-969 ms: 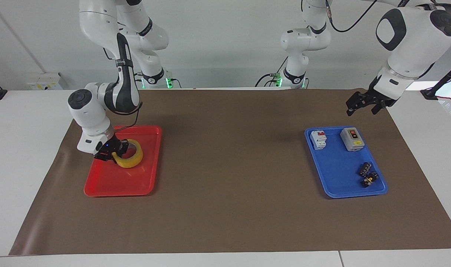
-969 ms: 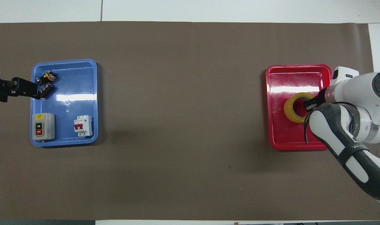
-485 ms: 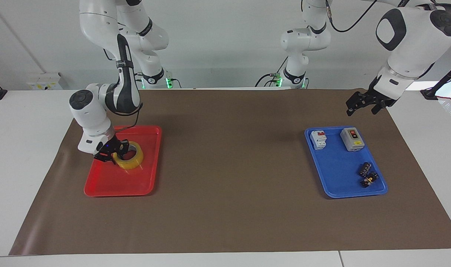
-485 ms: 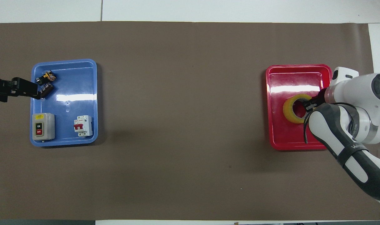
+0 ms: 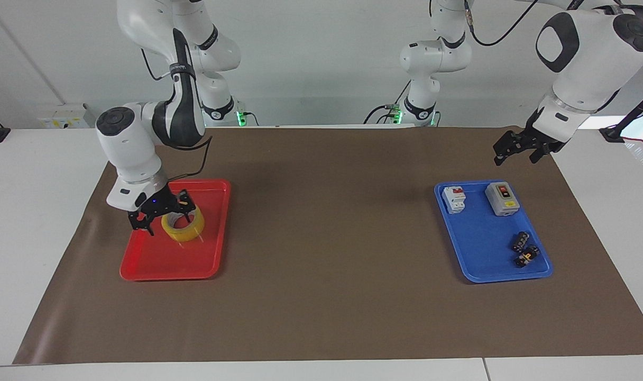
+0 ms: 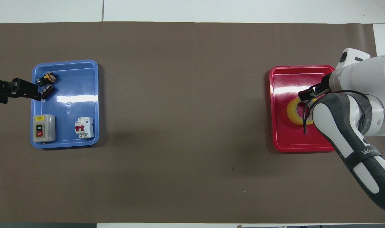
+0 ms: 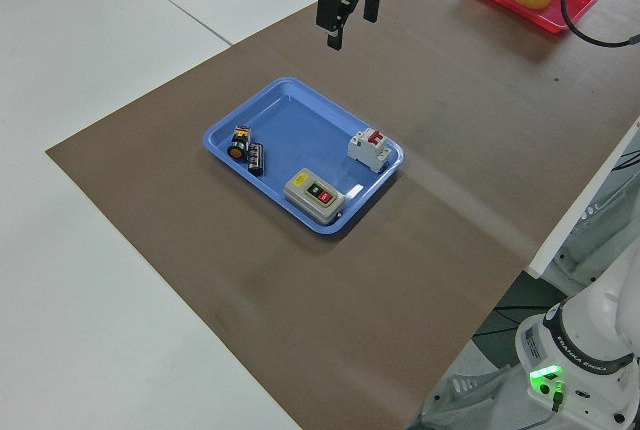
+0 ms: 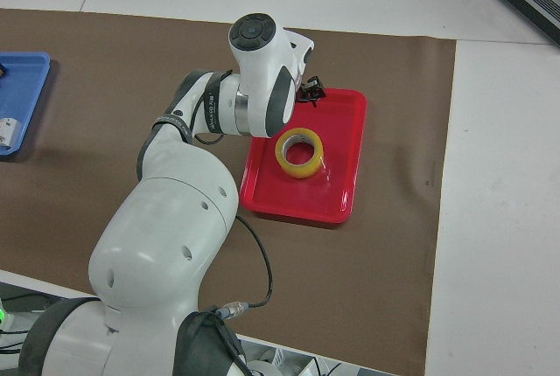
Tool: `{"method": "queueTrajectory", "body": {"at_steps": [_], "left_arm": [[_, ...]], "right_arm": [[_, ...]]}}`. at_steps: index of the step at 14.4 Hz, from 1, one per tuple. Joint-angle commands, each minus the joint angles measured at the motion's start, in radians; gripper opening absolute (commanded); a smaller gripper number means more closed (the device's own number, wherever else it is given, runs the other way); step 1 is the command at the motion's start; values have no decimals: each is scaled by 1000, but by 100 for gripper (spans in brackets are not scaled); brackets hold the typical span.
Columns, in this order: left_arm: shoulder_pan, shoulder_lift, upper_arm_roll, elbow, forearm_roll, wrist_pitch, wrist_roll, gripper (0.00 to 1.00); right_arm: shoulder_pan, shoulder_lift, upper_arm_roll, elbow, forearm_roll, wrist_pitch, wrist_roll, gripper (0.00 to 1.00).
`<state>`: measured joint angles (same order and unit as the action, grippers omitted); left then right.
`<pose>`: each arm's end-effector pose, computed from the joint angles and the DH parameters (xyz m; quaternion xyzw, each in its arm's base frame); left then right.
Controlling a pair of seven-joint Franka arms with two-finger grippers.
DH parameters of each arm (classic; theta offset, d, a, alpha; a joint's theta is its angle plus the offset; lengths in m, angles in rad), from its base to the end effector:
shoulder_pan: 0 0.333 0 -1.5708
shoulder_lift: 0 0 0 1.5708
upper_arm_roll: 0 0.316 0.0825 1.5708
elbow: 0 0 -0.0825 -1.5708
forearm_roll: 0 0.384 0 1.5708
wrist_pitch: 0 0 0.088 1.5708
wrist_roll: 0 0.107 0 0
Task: Place and move tape with both arms
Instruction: 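Open the right gripper to release the tape in the red tray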
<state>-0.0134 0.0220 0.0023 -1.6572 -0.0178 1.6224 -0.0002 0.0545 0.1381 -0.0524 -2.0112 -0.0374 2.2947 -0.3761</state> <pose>0.5618 -0.0081 0.5758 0.9995 -0.0047 -0.0284 0.0087 0.5944 0.0012 0.4008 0.9771 0.1991 0.0680 0.0316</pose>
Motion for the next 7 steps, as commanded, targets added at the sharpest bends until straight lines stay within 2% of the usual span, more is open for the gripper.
{"method": "queueTrajectory", "body": {"at_steps": [1, 4, 7], "left_arm": [[6, -14, -1, -13, -22, -7, 14, 100], [6, -14, -1, -13, -24, -7, 14, 100], [6, -14, -1, -13, -24, -7, 14, 100]], "right_arm": [[37, -43, 6, 3, -62, -61, 200, 100], [62, -78, 8, 38, -61, -136, 399, 100], [30, -80, -1, 188, 12, -350, 462, 100]]}}
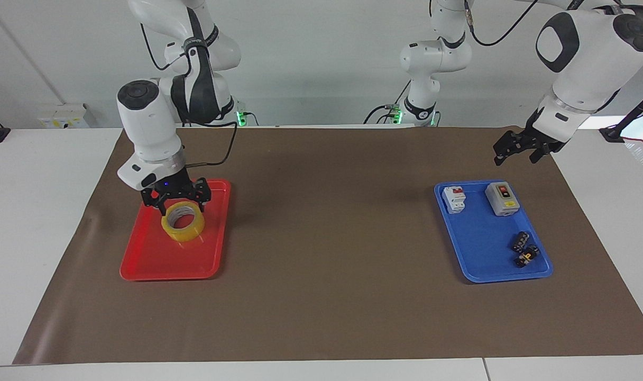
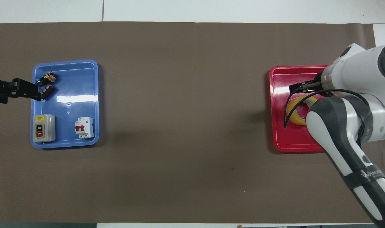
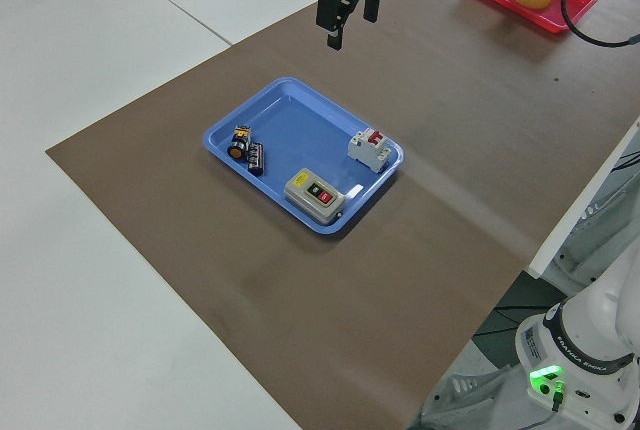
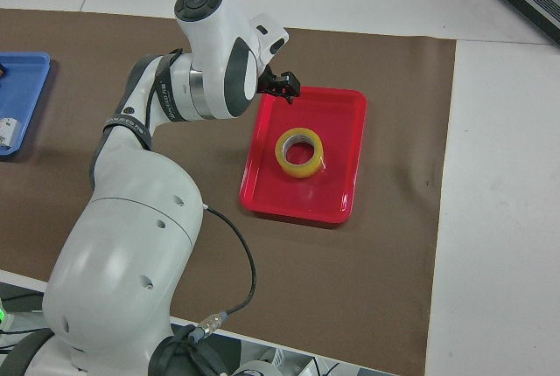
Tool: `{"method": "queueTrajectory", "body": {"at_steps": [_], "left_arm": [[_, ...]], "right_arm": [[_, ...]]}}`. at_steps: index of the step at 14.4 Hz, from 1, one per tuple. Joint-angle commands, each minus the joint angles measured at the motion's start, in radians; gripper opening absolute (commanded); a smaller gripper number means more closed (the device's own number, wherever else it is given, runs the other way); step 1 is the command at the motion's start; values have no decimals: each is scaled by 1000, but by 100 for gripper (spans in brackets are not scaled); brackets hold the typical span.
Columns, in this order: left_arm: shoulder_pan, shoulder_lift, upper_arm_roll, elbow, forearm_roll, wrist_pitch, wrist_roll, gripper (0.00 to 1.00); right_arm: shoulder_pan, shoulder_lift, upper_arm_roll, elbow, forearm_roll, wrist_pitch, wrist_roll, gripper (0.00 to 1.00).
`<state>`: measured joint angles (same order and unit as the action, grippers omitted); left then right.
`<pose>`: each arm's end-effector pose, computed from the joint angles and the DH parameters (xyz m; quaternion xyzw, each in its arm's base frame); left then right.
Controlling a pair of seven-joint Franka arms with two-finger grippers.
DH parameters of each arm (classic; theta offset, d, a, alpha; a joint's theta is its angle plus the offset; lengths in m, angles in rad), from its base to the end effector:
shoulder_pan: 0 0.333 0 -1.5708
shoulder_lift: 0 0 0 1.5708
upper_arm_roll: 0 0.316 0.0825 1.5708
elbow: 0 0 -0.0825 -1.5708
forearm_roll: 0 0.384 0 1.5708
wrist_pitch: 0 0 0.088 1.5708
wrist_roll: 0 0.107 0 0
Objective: Place and move tape with both arms
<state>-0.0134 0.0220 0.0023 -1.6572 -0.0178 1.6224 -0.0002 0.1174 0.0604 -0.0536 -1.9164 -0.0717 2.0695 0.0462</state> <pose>0.5618 -0.0081 0.5758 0.9995 -0.0047 -0.0284 0.0087 0.5834 0.0340 0.4694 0.9981 0.0246 0.0481 0.0312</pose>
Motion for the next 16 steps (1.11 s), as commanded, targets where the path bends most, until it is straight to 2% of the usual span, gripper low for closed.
{"method": "queueTrajectory", "body": {"at_steps": [1, 5, 9, 10, 16], "left_arm": [[6, -14, -1, -13, -24, -7, 14, 100], [6, -14, -1, -13, -24, -7, 14, 100], [6, -14, -1, -13, -24, -7, 14, 100], [6, -14, -1, -13, -24, -7, 14, 100], [6, -14, -1, -13, -24, -7, 14, 100]], "right_arm": [[-51, -7, -2, 132, 67, -190, 55, 100], [-93, -95, -3, 178, 66, -333, 53, 100], [-93, -96, -3, 341, 49, -531, 46, 100], [-93, -90, 0, 376, 49, -555, 44, 100], [-61, -99, 9, 359, 26, -571, 1, 100]]}}
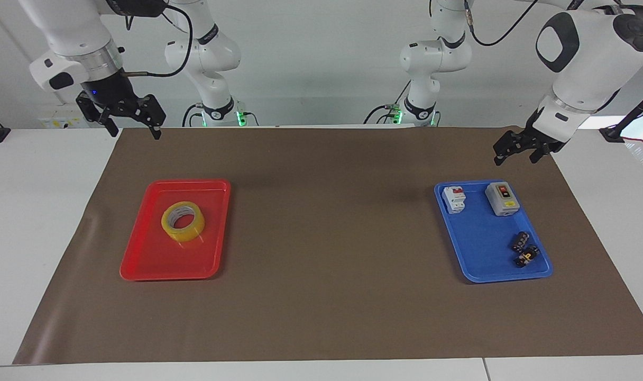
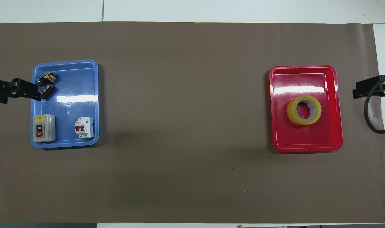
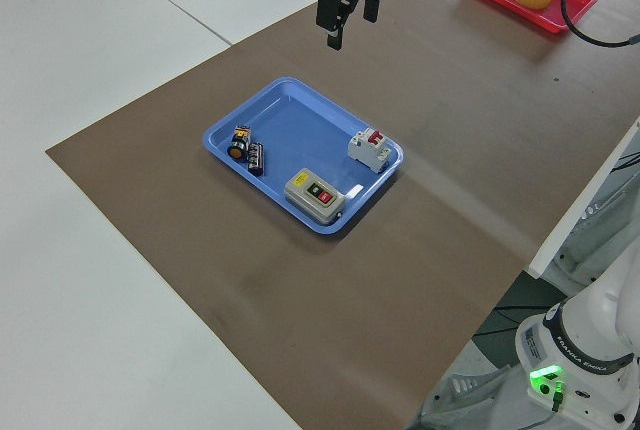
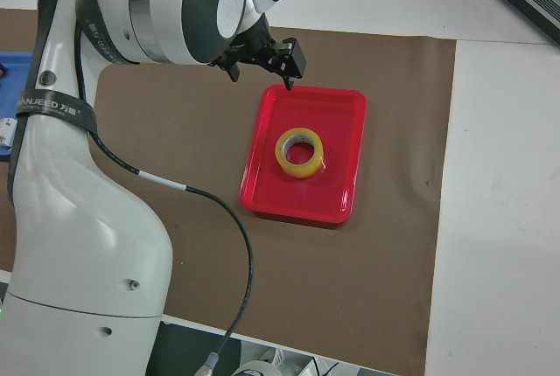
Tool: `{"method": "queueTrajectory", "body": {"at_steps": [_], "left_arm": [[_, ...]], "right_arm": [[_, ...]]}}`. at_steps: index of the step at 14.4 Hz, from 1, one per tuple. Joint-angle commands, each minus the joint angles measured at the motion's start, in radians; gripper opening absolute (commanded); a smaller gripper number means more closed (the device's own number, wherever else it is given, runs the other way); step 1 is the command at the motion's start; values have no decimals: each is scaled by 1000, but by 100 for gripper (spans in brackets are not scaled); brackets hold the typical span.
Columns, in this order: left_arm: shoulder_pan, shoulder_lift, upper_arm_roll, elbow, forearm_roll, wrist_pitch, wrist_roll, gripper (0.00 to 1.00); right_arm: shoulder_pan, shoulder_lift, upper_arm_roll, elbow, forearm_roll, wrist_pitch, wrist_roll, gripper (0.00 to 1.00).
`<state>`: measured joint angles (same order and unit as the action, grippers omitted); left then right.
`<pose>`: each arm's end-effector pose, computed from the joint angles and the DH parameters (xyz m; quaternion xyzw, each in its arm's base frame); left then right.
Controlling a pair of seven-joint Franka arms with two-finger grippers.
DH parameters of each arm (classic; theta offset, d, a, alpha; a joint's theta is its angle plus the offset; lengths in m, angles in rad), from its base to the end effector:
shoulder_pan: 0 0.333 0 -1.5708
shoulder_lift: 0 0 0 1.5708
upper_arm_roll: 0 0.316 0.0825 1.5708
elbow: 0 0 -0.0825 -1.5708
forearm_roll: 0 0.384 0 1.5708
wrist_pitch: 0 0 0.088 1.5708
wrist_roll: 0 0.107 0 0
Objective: Place and move tape with both arms
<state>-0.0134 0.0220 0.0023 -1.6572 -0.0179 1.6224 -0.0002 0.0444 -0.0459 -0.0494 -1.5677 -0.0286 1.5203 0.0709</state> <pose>0.5618 -0.0081 0.5758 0.9995 -0.0047 -0.0284 0.0087 0.5352 -0.0065 0.6465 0.9992 -0.0386 -0.0003 0.0132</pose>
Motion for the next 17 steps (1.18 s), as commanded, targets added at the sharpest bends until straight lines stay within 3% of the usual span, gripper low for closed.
{"method": "queueTrajectory", "body": {"at_steps": [1, 6, 17], "left_arm": [[6, -14, -1, -13, -24, -7, 14, 100], [6, -14, -1, -13, -24, -7, 14, 100], [6, -14, -1, -13, -24, -7, 14, 100]], "right_arm": [[15, 8, 5, 9, -20, -22, -25, 100], [17, 34, 5, 75, -34, -101, -65, 100], [17, 31, 14, 63, -16, -71, -82, 100]]}}
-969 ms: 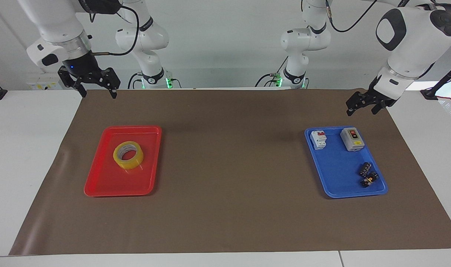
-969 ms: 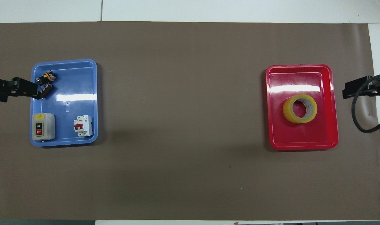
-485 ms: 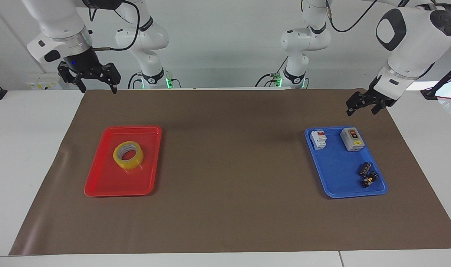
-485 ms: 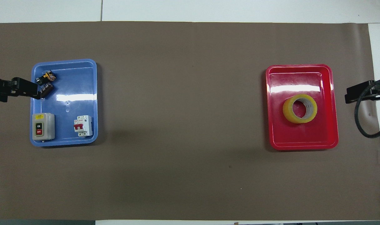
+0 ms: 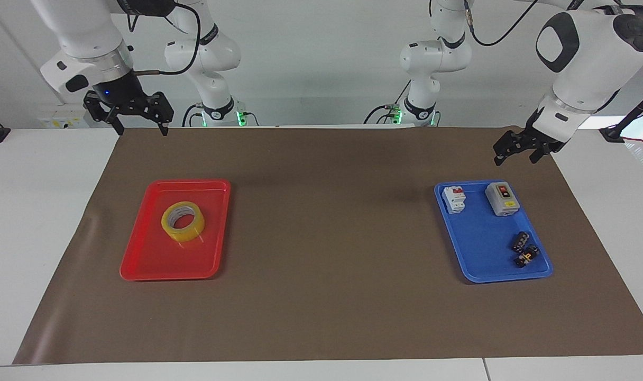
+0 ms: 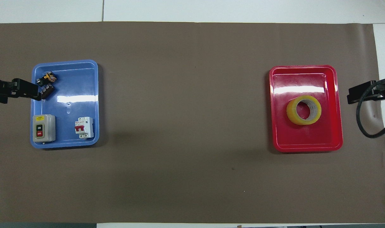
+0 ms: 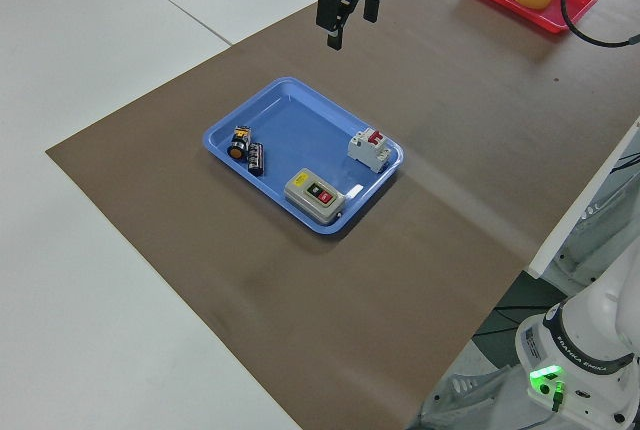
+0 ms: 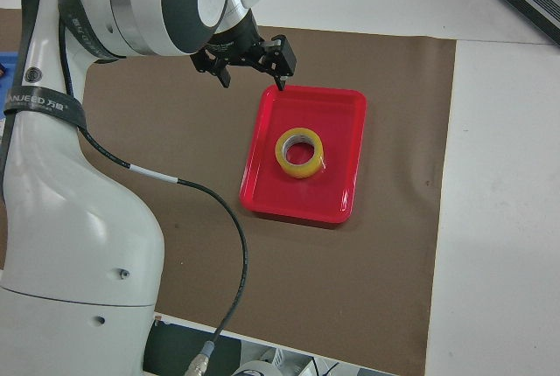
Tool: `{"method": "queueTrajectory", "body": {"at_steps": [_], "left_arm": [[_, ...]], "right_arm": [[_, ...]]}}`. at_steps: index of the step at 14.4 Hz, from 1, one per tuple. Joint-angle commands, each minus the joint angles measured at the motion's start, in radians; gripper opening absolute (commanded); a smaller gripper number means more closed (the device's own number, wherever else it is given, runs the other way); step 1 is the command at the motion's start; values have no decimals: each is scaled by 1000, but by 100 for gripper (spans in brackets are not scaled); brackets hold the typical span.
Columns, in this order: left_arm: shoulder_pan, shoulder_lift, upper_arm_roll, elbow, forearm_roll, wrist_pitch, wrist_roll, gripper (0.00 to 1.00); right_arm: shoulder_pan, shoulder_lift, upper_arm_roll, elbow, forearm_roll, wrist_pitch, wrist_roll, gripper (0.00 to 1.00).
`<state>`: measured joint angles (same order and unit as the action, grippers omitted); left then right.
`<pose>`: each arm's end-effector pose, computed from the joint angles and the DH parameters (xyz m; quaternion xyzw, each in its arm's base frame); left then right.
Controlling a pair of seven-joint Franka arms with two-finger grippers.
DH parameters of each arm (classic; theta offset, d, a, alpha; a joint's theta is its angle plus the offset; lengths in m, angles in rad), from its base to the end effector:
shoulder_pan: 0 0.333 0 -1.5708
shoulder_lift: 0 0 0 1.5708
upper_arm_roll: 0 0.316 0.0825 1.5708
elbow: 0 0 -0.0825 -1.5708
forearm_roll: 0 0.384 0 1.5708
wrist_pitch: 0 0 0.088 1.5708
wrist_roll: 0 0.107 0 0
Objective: Place and move tape with both arms
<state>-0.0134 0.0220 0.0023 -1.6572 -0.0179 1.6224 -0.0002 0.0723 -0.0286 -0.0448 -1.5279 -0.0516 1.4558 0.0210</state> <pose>0.5618 -0.0081 0.5758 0.9995 -0.0047 -0.0284 0.0087 0.5338 0.0083 0.6504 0.9994 0.0009 -0.0211 0.0256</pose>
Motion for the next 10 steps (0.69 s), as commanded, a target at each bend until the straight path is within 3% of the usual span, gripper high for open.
{"method": "queueTrajectory", "body": {"at_steps": [1, 10], "left_arm": [[6, -14, -1, -13, -24, -7, 14, 100], [6, -14, -1, -13, -24, -7, 14, 100]], "right_arm": [[-11, 13, 10, 23, 7, -8, -33, 100], [-11, 18, 14, 34, 38, -8, -26, 100]]}}
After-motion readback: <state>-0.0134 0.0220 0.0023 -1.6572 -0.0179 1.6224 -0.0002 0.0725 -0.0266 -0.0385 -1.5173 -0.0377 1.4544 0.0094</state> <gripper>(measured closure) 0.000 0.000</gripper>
